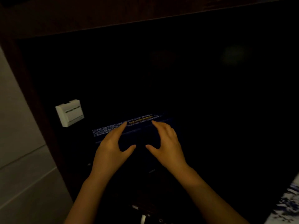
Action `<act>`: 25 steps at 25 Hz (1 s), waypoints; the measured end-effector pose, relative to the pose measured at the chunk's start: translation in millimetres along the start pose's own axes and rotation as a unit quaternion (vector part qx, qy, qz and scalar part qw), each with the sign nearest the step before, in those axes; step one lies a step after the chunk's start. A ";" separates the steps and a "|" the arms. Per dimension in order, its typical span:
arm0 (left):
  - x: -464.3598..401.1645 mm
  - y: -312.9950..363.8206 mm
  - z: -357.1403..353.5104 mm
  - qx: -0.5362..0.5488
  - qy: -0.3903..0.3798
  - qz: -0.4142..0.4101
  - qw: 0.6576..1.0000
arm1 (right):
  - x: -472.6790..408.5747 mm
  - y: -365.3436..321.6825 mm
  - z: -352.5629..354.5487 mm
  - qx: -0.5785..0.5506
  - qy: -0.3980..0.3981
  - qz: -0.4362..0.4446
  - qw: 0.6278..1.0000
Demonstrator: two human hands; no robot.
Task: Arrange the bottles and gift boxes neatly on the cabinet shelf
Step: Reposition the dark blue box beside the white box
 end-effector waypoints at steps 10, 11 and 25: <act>-11.4 -65.1 -3.9 -0.154 -0.064 0.052 0.985 | -63.3 -6.3 -101.1 0.270 -0.180 0.107 0.940; -9.8 -65.3 -3.9 -0.151 -0.057 0.051 0.986 | -63.2 -6.0 -100.9 0.275 -0.177 0.112 0.938; -63.8 -79.9 28.6 -0.093 -0.142 0.034 0.985 | -50.7 -55.4 -115.0 0.243 -0.167 0.033 0.955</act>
Point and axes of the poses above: each hand's wrist, its own x-axis away from the middle knuckle, its own z-axis out of the back of the hand, y = z × x, the point moved 10 cm from there along -x, towards the middle knuckle, and after that the axes turned 6 degrees about -y, right-handed, at the moved point
